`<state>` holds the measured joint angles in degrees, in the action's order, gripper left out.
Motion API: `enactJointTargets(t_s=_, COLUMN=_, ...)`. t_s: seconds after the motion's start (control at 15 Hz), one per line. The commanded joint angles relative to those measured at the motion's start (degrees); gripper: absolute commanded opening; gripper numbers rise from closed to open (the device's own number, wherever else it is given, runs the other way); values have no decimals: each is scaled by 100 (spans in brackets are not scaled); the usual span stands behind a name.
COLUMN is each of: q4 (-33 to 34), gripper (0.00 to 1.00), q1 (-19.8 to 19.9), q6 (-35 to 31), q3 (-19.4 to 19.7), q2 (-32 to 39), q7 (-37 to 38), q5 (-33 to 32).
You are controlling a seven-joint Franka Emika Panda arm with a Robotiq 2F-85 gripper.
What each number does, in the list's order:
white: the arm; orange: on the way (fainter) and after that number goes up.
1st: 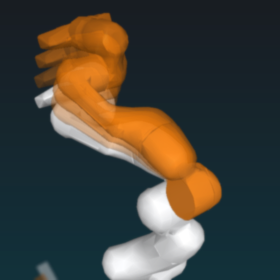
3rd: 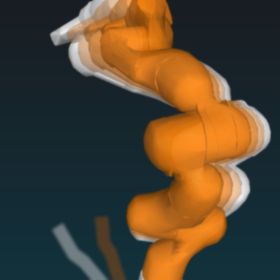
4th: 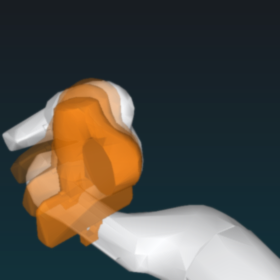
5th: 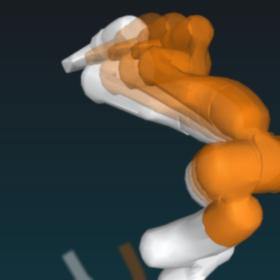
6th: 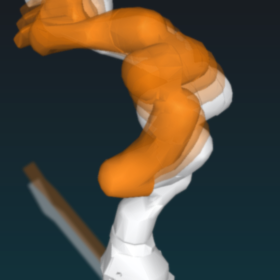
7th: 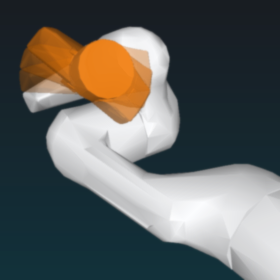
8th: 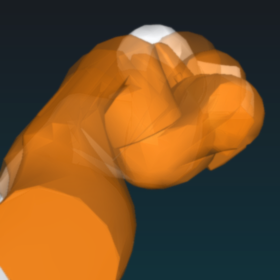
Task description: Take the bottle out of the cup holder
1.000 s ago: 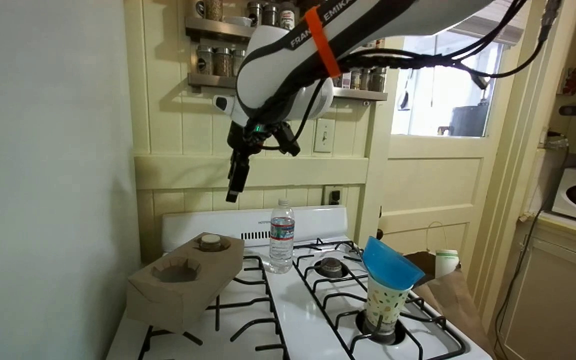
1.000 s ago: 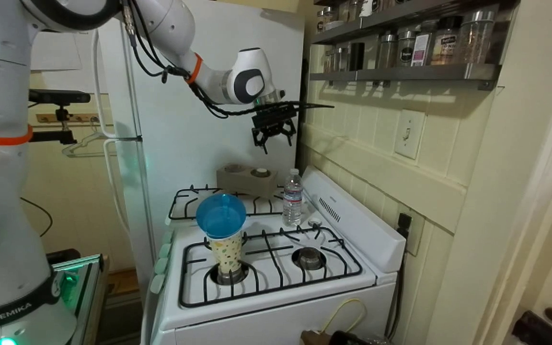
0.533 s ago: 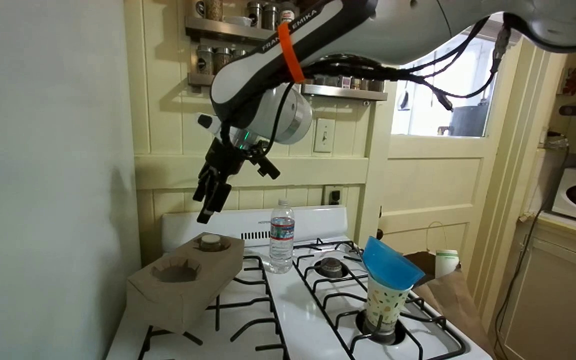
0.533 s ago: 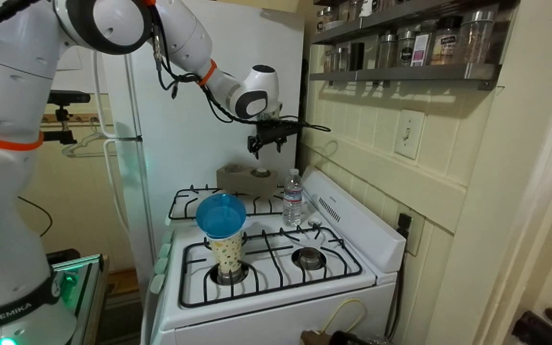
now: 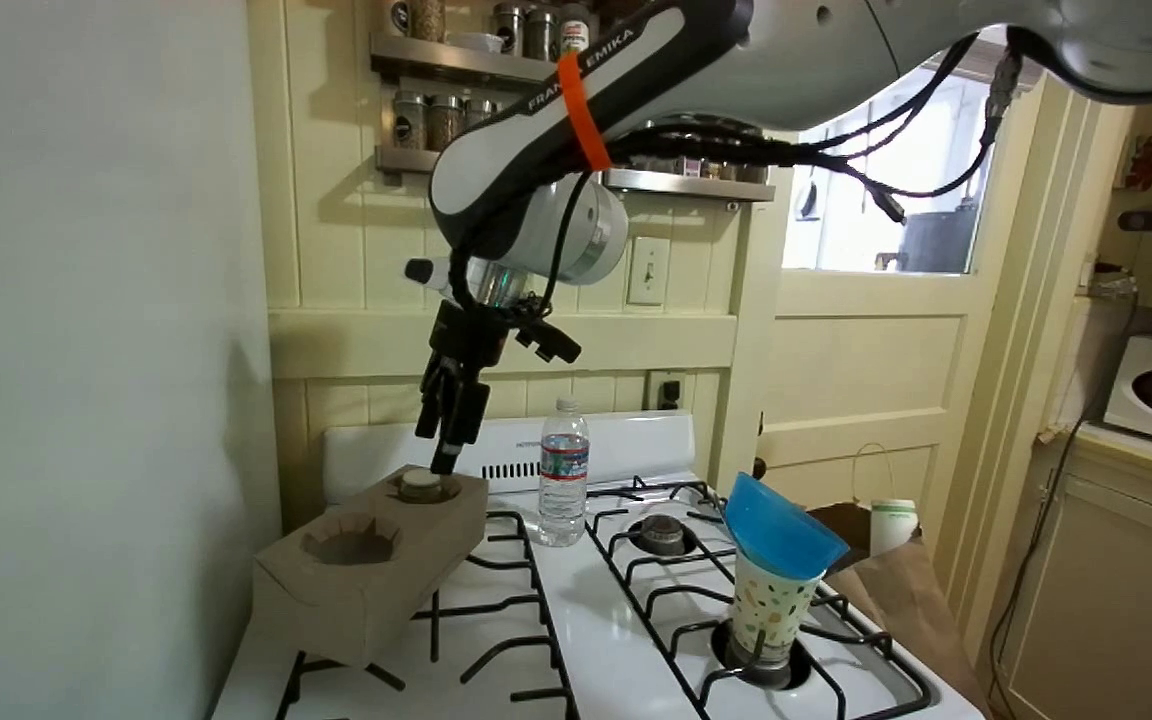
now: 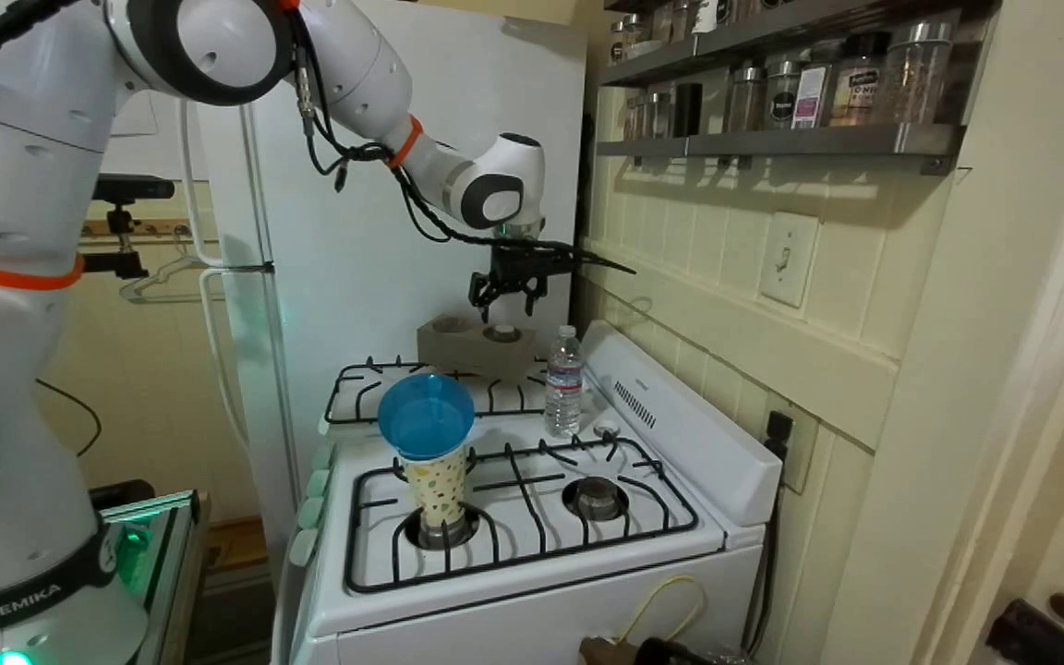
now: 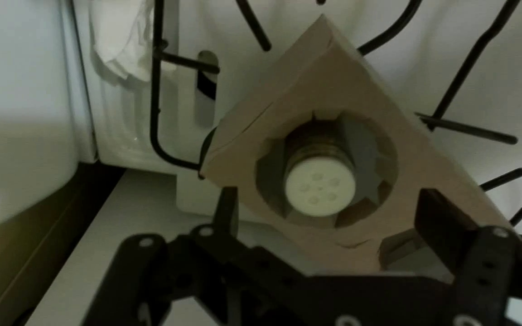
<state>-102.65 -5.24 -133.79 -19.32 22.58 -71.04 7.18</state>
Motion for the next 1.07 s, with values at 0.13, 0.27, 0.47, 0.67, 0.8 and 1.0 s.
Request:
enactJointTargets(t_s=0.13, q4=192, gripper=100, q1=-316, q6=177, q3=246, q2=177, q7=293, q5=-409)
enactJointTargets(t_s=0.27, q4=252, gripper=100, q1=-360, q6=246, q3=246, q2=240, q7=307, q5=-443)
enactJointTargets(t_s=0.47, q4=316, gripper=100, q1=-434, q6=275, q3=279, q2=350, q7=442, q5=-561)
enactJointTargets(t_s=0.67, q4=373, gripper=91, q1=-464, q6=262, q3=304, q2=431, q7=555, q5=-646)
enactJointTargets(t_s=0.8, q4=432, gripper=89, q1=-464, q6=265, q3=313, q2=506, q7=591, q5=-672)
enactJointTargets(t_s=1.0, q4=517, gripper=84, q1=-458, q6=270, q3=307, q2=608, q7=610, q5=-665)
